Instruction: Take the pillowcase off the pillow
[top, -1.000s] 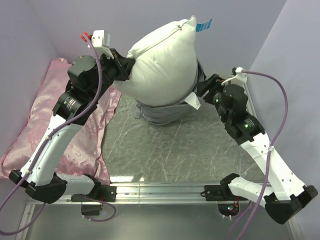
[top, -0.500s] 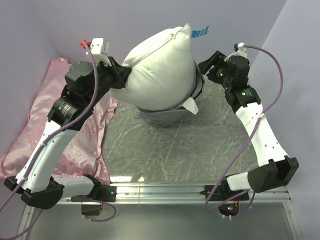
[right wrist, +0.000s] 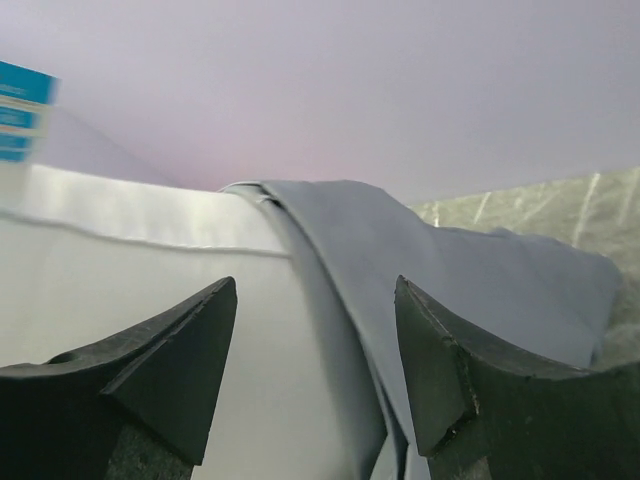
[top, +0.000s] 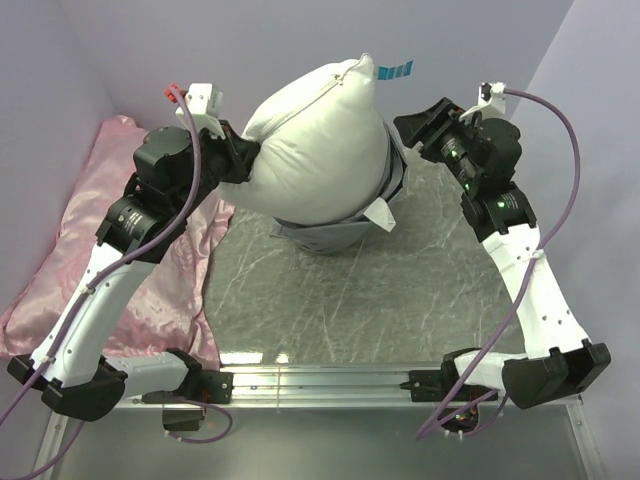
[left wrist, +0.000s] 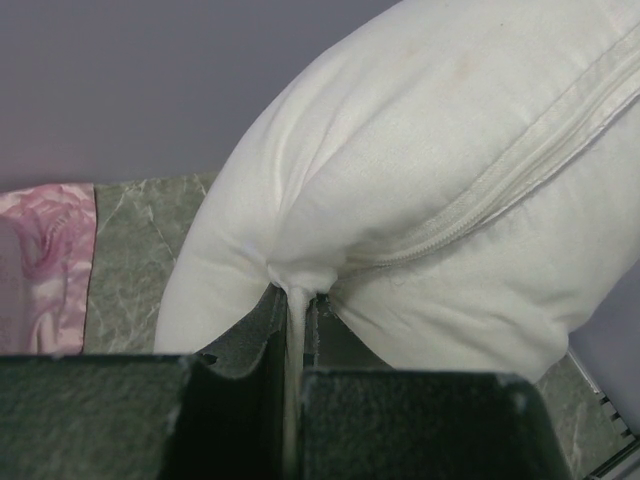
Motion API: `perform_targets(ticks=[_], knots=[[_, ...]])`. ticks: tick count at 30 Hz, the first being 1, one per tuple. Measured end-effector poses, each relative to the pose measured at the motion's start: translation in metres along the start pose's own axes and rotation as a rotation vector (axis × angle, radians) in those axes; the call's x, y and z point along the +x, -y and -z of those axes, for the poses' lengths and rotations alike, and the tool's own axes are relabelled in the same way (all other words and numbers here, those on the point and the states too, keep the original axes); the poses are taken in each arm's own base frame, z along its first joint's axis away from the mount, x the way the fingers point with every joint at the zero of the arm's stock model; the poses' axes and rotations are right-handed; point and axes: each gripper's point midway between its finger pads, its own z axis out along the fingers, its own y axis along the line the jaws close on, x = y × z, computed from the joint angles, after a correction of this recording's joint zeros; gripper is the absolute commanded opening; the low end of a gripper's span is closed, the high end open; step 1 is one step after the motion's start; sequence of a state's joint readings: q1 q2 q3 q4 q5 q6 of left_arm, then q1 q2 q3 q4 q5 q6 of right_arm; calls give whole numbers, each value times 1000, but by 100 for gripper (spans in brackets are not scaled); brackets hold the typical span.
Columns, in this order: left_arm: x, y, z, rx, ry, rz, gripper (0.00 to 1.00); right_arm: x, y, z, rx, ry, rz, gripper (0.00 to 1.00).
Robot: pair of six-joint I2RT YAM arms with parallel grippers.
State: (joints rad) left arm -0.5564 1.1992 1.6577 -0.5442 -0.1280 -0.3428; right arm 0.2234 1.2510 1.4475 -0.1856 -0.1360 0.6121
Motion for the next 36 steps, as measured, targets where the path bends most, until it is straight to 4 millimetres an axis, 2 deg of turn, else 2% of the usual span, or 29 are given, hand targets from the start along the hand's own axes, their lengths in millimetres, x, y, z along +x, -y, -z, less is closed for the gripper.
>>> perform_targets(ticks=[4,8,15,16,17,19,22,24,26,30,32,34,36], knots=[[1,0,0,3,-3,-13,0,2,-8,1,-34,-27,15,72],[2,0,0,8,-11,-26,0,12,-9,-13,-59,-90,39,70],[10,-4,1,-2,-39,-58,0,53,22,-35,5,-228,48,60],[11,-5,1,-4,-46,-62,0,56,25,-37,15,-237,48,55],[13,-5,1,-5,-51,-67,0,59,29,-38,28,-244,49,36],[14,-6,1,-7,-58,-72,0,60,34,-43,52,-252,52,4],[16,-6,1,-7,-60,-75,0,58,44,-55,99,-248,41,0],[18,-8,3,-13,-64,-77,0,59,61,-67,160,-245,38,0],[21,-11,6,-21,-72,-78,0,69,92,-78,245,-264,22,0],[24,-14,18,-25,-72,-77,0,113,164,-95,407,-366,-60,0],[26,-16,22,-34,-75,-75,0,137,189,-97,455,-417,-103,0],[28,-19,24,-47,-81,-70,0,158,204,-98,486,-463,-139,0],[30,-21,25,-59,-86,-61,0,168,210,-100,497,-485,-161,0]])
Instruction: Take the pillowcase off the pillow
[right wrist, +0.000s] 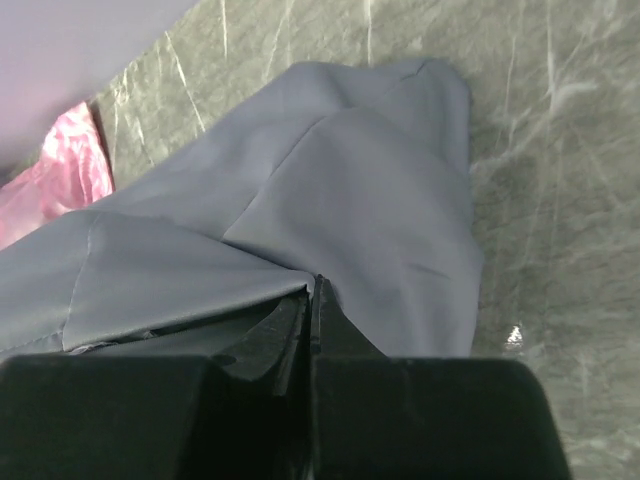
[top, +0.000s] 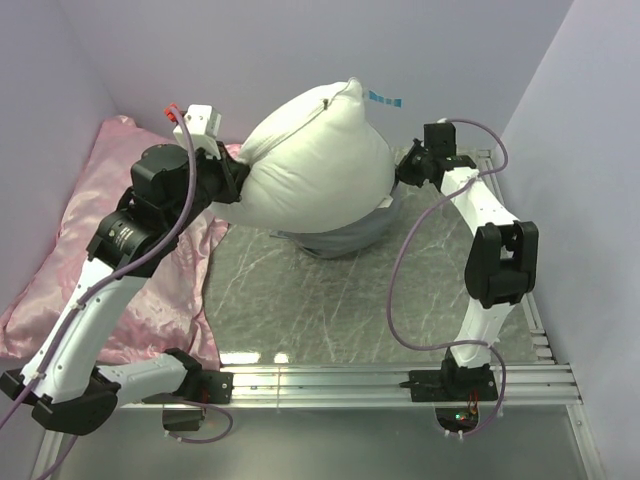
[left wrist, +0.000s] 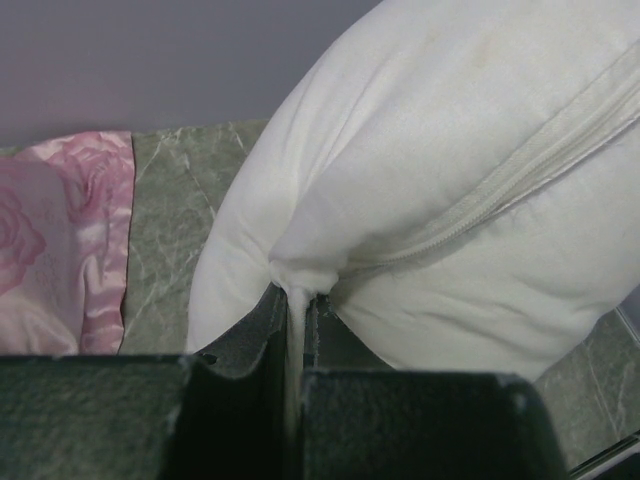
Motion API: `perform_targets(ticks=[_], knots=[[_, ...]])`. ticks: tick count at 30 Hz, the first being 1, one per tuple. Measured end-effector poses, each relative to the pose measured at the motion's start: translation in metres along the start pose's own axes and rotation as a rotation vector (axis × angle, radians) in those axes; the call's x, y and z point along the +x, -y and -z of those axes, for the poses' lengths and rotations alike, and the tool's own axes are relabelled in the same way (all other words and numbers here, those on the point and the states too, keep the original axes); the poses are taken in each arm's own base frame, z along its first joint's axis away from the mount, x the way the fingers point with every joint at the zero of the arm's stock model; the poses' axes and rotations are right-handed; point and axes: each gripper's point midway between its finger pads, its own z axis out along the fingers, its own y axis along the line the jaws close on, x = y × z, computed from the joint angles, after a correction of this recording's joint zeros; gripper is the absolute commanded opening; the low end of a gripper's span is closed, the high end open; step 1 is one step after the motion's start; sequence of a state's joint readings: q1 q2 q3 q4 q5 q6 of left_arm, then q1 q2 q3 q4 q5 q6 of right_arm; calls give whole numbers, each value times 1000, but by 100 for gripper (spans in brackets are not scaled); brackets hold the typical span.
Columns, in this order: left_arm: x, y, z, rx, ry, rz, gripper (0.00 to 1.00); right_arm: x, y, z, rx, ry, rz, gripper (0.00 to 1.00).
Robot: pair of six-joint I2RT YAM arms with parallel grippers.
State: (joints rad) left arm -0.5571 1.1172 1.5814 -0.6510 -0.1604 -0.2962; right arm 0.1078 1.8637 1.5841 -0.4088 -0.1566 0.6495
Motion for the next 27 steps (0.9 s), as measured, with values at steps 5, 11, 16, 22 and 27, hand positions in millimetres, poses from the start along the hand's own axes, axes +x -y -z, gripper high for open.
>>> perform_targets(ticks=[5,11,16,22,27], knots=[[-7,4,6,13,4,19,0,-1,1,-3,-22,-16,-33,2],[-40,30,0,107,24,47,0,-12,-6,17,-14,23,1,27],[-84,72,-10,226,60,55,0,-51,-56,54,-81,110,109,50],[-97,123,-28,352,62,63,0,-74,-141,106,-240,235,232,63],[-90,123,-52,318,52,88,0,-67,-113,130,-170,282,190,73]])
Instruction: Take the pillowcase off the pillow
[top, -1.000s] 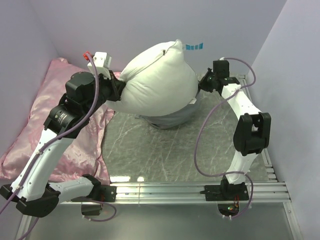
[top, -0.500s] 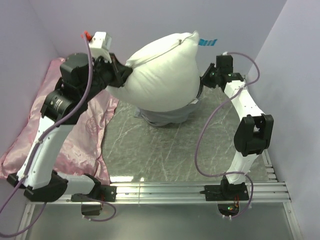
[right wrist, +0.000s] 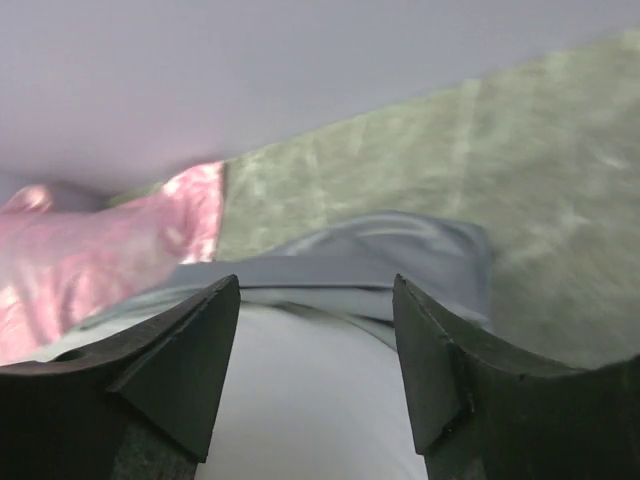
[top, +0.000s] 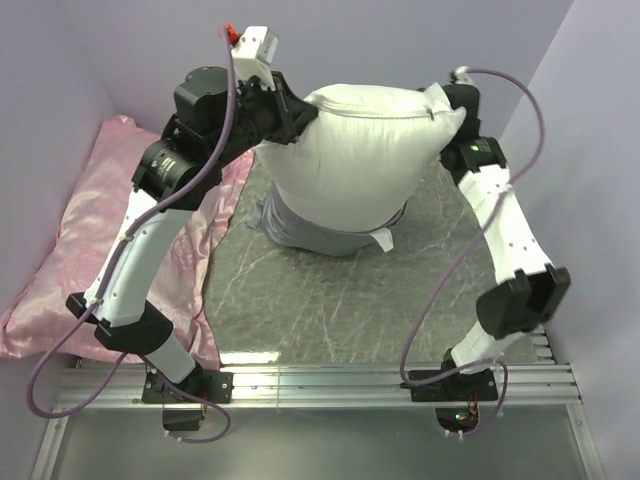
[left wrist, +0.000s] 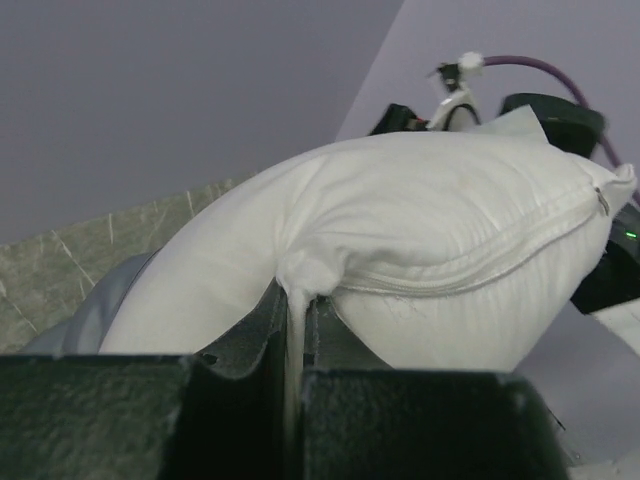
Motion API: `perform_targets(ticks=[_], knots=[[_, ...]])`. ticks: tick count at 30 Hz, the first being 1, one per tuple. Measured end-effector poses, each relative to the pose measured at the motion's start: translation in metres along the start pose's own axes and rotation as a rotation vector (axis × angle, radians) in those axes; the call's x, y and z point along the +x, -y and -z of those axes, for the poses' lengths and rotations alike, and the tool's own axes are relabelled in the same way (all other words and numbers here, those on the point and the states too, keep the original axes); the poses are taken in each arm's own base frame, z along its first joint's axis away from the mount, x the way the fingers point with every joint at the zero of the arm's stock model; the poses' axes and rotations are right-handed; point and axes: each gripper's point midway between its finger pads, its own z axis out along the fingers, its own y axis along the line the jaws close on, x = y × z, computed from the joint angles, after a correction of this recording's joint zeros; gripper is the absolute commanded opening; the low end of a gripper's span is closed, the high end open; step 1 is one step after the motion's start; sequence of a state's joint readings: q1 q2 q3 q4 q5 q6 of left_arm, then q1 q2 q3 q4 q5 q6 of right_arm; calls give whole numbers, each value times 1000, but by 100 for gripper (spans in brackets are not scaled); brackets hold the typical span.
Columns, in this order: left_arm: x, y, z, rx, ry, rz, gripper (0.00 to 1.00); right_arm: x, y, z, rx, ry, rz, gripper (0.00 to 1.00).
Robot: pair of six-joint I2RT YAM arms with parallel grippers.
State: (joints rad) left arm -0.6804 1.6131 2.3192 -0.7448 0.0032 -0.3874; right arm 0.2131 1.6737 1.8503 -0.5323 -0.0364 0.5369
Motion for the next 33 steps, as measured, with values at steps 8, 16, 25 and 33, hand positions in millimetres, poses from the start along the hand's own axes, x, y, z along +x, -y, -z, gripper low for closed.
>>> perform_targets(ticks=[8,16,25,33], knots=[[15,-20,-38,-52,3,45,0,-81,-8,120,-1,309,-36,78],[4,-64,-55,-134,64,136,0,-113,-51,216,-214,476,-9,81],[4,-56,-64,-89,81,170,0,-47,-81,204,-336,310,46,85],[26,-30,-77,34,38,162,0,-4,-104,145,-299,209,67,88]])
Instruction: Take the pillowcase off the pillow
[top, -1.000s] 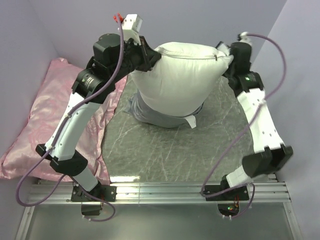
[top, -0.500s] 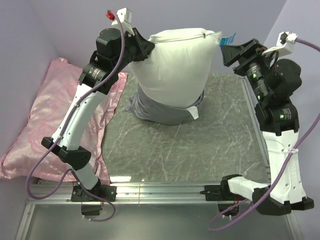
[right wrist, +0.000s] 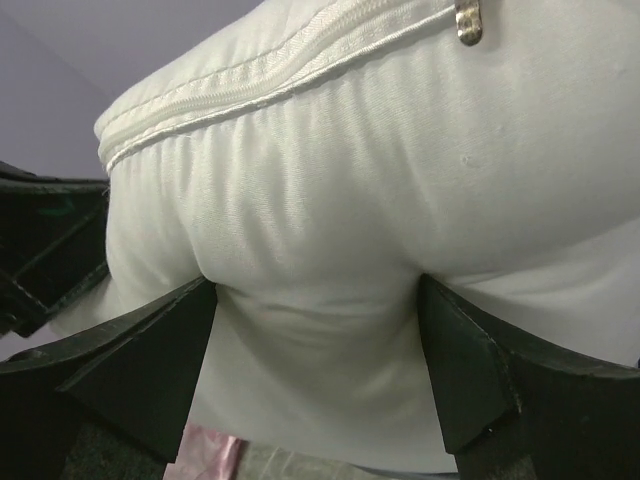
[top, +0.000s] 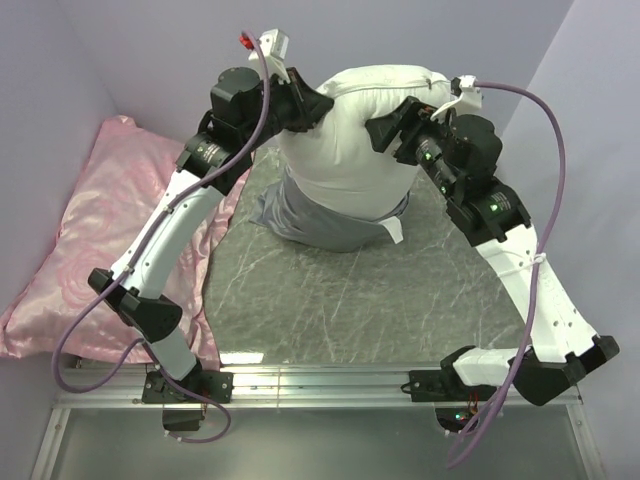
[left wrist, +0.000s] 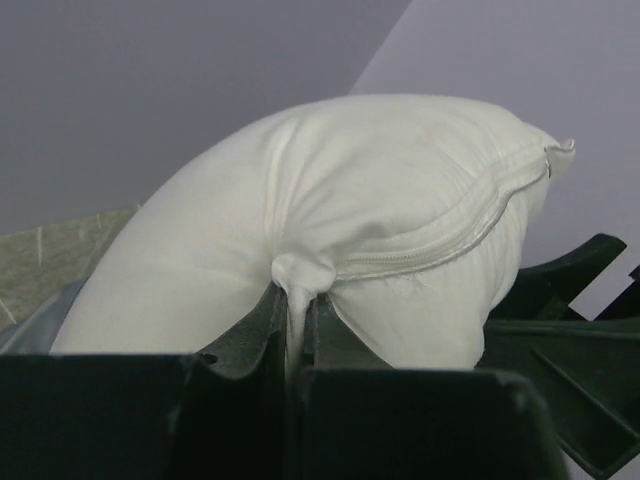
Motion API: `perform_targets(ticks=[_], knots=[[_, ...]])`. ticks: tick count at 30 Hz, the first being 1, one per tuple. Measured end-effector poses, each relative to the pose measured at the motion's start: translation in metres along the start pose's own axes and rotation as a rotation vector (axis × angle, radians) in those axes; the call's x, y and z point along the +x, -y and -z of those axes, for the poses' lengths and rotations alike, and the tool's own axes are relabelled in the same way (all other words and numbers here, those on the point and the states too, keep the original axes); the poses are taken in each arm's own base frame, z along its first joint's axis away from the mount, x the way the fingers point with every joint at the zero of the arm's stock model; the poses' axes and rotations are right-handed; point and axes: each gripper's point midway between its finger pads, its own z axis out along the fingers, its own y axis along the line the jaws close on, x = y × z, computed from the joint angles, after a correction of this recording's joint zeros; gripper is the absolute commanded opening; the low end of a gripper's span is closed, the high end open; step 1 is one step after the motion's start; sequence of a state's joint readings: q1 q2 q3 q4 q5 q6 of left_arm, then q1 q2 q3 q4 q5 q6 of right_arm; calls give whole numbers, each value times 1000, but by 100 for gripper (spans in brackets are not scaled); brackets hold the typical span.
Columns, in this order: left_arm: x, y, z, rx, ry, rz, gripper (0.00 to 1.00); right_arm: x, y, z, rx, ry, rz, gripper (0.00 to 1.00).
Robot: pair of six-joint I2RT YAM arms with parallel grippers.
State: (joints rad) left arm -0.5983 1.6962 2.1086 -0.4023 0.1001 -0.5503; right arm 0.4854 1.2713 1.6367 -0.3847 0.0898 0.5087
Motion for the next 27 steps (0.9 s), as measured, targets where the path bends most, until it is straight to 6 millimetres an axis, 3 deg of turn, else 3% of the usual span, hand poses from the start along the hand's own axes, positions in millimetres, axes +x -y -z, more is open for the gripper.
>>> perform_targets(ticks=[8,16,27], knots=[[52,13,-12,143,-147,-66,0,7,5,-9,16,21,-19,90],[79,23,-34,182,-217,-103,0,17,18,-5,42,48,-21,91],[104,27,-42,175,-265,-124,0,29,25,-14,65,29,-21,89]])
